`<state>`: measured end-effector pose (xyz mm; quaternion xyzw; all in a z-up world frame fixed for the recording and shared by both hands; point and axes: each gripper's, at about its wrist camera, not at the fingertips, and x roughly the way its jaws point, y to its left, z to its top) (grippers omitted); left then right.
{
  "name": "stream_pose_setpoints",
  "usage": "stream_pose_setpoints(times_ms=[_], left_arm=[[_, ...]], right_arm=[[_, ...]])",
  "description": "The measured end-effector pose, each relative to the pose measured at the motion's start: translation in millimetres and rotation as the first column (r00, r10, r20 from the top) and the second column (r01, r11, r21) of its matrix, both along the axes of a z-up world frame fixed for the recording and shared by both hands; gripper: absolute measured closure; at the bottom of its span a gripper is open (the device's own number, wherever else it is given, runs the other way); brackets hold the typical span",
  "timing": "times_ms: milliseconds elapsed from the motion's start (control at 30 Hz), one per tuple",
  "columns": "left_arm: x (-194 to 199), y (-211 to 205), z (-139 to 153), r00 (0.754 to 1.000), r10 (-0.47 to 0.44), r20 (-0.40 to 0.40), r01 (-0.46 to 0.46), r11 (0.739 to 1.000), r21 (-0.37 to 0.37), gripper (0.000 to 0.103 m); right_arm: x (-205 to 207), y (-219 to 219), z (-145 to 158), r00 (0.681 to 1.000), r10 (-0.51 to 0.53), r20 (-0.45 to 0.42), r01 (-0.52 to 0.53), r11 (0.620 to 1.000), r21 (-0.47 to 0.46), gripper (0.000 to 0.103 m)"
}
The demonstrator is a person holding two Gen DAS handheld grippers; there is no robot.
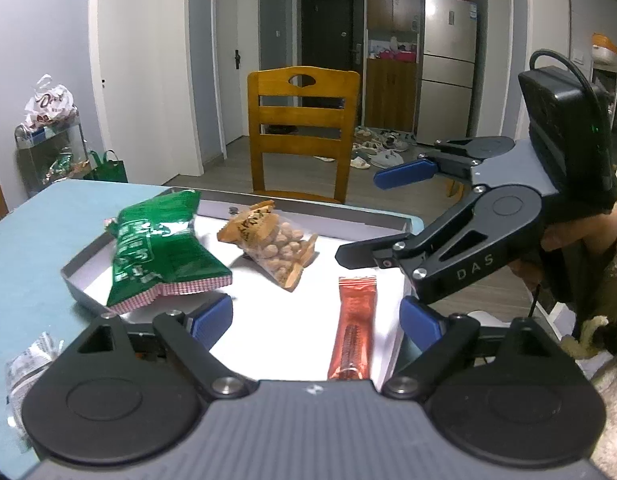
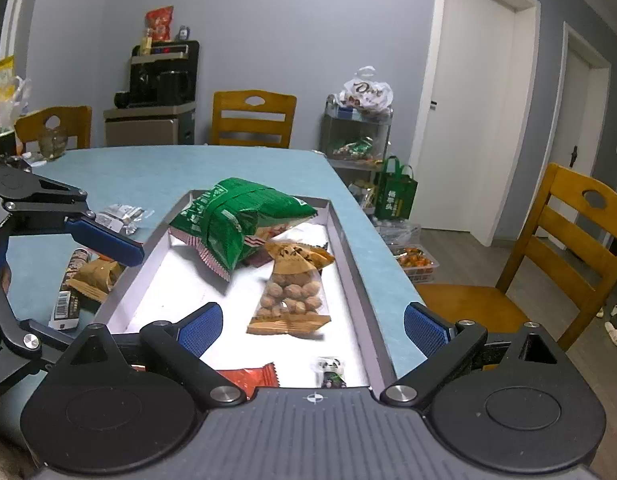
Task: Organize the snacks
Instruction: 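Move both grippers back from the box toward the remaining snacks on the table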
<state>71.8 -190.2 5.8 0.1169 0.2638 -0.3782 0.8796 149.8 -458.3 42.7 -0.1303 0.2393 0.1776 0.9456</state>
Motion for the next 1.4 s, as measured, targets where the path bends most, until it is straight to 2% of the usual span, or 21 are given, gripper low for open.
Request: stream_pose_setpoints(times_ms=[300, 667, 1000, 1233, 1400], left_arm=[[-13.1, 26.1, 6.4, 0.999, 0.043, 0.019, -0.042, 0.998, -0.04, 0.009], [-34.1, 73.8, 11.3, 0.989, 0.141, 0.033, -0.138, 0.987, -0.081, 0.007], [-56.2, 127.6, 13.0, 0.966, 0.255, 0.036, -0.249, 0.962, -0.116, 0.006], [-69.5, 159.2, 7.8, 0.944, 0.328, 0.025, -0.323, 0.939, -0.115, 0.006], [-72.5, 171.8, -0.2, 0.929, 0.369, 0.028, -0.366, 0.927, -0.082, 0.006]], right_arm=[[-6.3, 22.0, 7.0, 0.999, 0.023, 0.025, -0.023, 0.999, -0.022, 0.002], [-15.7, 61.4, 16.6, 0.996, 0.082, 0.044, -0.08, 0.995, -0.054, 0.002], [-23.2, 102.5, 19.3, 0.986, 0.163, 0.046, -0.159, 0.983, -0.089, 0.001], [-26.7, 131.7, 13.7, 0.977, 0.215, 0.005, -0.214, 0.974, -0.077, 0.001], [-30.2, 150.3, 7.7, 0.969, 0.247, -0.023, -0.249, 0.965, -0.084, 0.001]])
